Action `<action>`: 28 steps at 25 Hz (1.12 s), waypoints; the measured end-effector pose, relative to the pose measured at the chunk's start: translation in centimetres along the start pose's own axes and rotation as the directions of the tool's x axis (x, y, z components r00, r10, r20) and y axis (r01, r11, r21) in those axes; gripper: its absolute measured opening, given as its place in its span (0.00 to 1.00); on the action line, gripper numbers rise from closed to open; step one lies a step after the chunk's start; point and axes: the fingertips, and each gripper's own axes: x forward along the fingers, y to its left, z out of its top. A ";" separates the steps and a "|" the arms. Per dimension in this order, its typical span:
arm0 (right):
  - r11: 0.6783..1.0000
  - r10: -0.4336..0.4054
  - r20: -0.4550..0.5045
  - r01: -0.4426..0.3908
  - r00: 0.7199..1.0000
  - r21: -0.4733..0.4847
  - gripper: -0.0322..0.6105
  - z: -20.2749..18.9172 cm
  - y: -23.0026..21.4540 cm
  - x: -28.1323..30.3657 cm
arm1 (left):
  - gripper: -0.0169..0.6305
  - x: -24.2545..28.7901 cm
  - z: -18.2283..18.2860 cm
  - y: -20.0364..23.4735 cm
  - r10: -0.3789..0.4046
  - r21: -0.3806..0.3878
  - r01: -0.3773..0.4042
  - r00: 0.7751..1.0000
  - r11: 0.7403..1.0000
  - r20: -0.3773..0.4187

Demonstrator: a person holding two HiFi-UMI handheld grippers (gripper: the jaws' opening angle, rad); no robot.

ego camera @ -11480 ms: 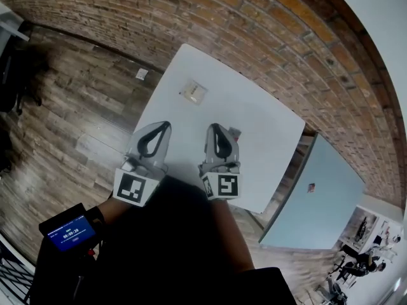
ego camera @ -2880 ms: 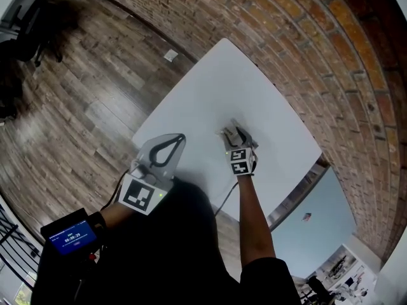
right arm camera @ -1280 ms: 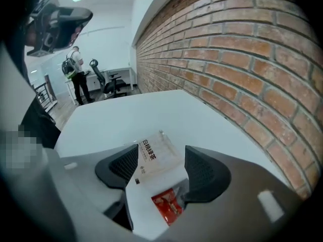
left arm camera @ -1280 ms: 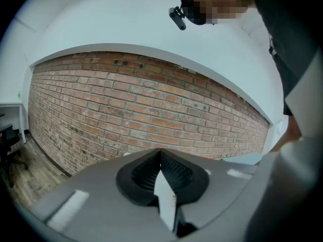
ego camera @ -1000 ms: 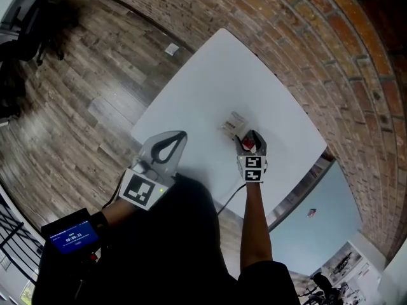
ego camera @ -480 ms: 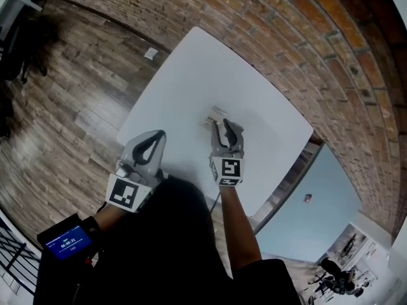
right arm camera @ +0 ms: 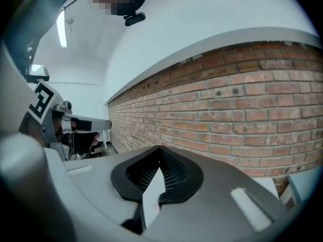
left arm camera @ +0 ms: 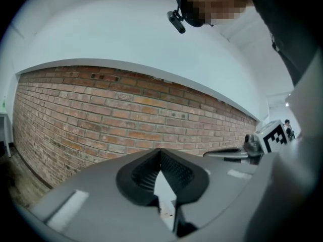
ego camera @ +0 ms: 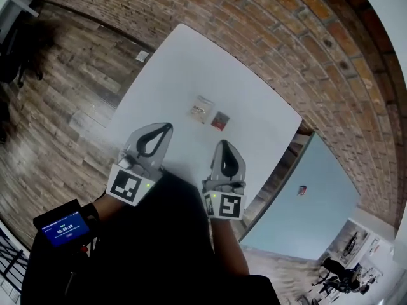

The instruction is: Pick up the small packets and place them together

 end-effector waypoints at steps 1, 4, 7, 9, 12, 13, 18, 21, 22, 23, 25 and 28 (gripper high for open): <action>1.000 -0.005 0.014 0.006 1.000 -0.018 0.05 0.6 -0.2 -0.7 | 0.03 -0.1 0.0 -0.5 -0.003 0.004 0.003 1.000 1.000 -0.001; 0.999 -0.027 0.055 0.029 0.998 -0.039 0.05 1.9 -0.8 -2.4 | 0.03 -0.2 0.2 -1.8 -0.003 0.016 0.003 1.000 1.000 0.006; 0.998 -0.045 0.063 0.048 0.997 -0.042 0.05 1.9 -1.6 -3.7 | 0.03 -0.1 0.9 -3.2 -0.020 0.038 0.019 0.999 0.999 0.025; 0.996 -0.071 0.065 0.074 0.995 -0.047 0.05 1.8 -2.0 -4.7 | 0.03 0.0 1.4 -4.3 -0.055 0.052 0.052 0.998 0.997 0.041; 0.992 -0.121 0.082 0.124 0.989 -0.034 0.05 2.3 -2.2 -5.8 | 0.03 0.1 2.0 -5.5 -0.115 0.080 0.112 0.993 0.990 0.039; 0.990 -0.138 0.087 0.141 0.987 -0.026 0.05 2.5 -2.3 -5.9 | 0.03 0.2 2.2 -5.6 -0.131 0.090 0.127 0.990 0.988 0.043; 0.977 -0.208 0.102 0.211 0.973 -0.015 0.05 3.6 -1.0 -6.6 | 0.03 -0.3 3.8 -6.3 -0.203 0.098 0.194 0.975 0.976 0.095; 0.979 -0.190 0.123 0.197 0.974 -0.044 0.05 4.8 1.1 -6.7 | 0.03 -0.9 3.8 -7.0 -0.241 0.105 0.231 0.966 0.967 0.096; 0.980 -0.189 0.129 0.196 0.973 -0.045 0.05 5.2 1.5 -6.7 | 0.03 -1.0 4.0 -7.2 -0.252 0.109 0.241 0.963 0.964 0.100; 0.979 -0.193 0.131 0.200 0.972 -0.040 0.05 5.5 1.9 -6.8 | 0.03 -1.3 4.2 -7.2 -0.260 0.107 0.249 0.960 0.962 0.104; 0.976 -0.208 0.119 0.213 0.971 -0.033 0.05 5.5 2.7 -6.9 | 0.03 -1.9 4.3 -6.6 -0.265 0.097 0.256 0.959 0.962 0.098; 0.972 -0.228 0.097 0.231 0.969 -0.028 0.05 5.3 3.8 -6.9 | 0.03 -2.6 4.5 -5.3 -0.257 0.070 0.251 0.960 0.965 0.111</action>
